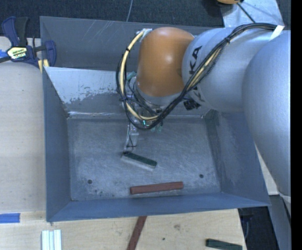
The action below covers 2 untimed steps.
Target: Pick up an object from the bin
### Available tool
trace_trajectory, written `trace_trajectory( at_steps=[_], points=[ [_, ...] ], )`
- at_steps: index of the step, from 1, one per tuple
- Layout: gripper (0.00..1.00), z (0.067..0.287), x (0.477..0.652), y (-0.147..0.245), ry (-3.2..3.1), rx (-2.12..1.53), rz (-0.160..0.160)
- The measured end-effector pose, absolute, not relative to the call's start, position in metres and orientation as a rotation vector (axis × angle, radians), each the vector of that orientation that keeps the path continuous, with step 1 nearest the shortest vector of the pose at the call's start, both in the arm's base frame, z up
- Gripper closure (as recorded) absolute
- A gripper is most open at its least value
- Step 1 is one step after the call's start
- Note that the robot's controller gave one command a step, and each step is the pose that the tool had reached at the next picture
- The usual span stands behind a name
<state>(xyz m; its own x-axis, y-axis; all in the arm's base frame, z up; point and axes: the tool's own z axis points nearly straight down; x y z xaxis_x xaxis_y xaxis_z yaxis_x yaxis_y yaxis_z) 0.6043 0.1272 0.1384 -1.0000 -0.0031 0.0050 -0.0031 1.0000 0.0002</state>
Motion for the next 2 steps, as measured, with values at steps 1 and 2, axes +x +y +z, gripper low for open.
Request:
trace_trajectory(
  at_steps=[1, 2],
  points=[
    [0.00, 0.143, 0.606, 0.127, -3.145, 0.001, -0.002],
    [0.00, 0.112, 0.601, 0.110, -3.147, 0.206, -0.002]
  ],
)
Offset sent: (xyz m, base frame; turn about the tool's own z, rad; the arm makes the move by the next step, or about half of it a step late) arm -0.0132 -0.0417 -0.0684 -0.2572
